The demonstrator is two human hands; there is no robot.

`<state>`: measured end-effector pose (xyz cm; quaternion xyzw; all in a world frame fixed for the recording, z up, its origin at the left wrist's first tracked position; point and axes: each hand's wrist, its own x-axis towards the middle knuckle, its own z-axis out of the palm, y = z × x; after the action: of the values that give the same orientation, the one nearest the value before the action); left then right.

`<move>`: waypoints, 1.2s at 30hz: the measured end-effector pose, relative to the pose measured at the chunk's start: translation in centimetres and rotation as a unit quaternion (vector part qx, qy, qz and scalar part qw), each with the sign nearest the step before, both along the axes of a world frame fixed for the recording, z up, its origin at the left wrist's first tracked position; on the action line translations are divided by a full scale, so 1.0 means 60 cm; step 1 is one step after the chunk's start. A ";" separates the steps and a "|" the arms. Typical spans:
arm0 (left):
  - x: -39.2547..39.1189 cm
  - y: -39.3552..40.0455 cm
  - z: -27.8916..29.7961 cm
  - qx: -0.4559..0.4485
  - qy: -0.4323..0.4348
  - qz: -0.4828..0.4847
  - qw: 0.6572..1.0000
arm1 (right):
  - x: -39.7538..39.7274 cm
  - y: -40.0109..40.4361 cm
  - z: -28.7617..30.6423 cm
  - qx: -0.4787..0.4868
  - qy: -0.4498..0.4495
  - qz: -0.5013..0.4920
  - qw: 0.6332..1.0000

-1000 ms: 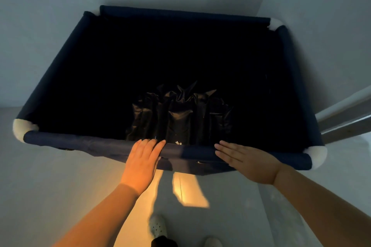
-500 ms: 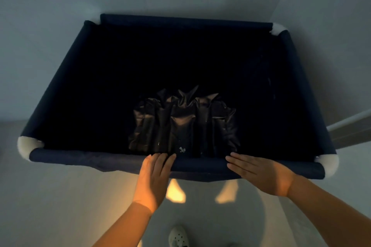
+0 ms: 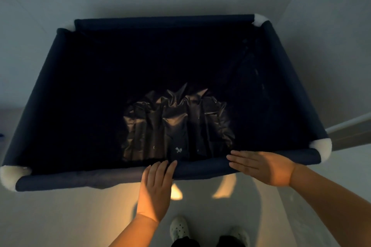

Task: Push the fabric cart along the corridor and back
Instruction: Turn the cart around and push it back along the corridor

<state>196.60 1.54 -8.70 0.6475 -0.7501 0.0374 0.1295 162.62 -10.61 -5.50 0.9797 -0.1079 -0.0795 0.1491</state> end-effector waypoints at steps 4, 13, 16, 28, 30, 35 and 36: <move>-0.039 0.025 0.002 0.001 0.016 0.011 1.000 | -0.034 -0.008 -0.004 0.026 0.014 0.012 0.999; -0.188 0.065 0.003 -0.005 0.066 0.077 0.995 | -0.149 -0.053 0.001 0.048 0.009 0.091 0.995; -0.243 0.067 0.003 0.012 0.062 0.091 0.994 | -0.190 -0.070 0.014 0.069 0.006 0.098 0.993; -0.410 -0.009 0.018 0.058 0.067 0.096 0.991 | -0.318 -0.160 0.059 0.079 0.032 0.096 0.992; -0.417 -0.027 0.020 0.068 0.063 0.093 0.991 | -0.327 -0.170 0.066 0.065 0.028 0.094 0.993; -0.409 -0.066 0.016 0.052 0.058 0.065 0.995 | -0.339 -0.180 0.070 0.059 0.015 0.076 0.995; -0.404 -0.073 0.013 0.045 0.053 0.060 0.996 | -0.340 -0.181 0.070 0.061 0.014 0.064 0.996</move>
<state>172.35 -2.87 -7.95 0.6972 -0.7033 -0.0231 0.1369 142.21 -21.46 -1.32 0.9907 -0.0377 -0.0898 0.0950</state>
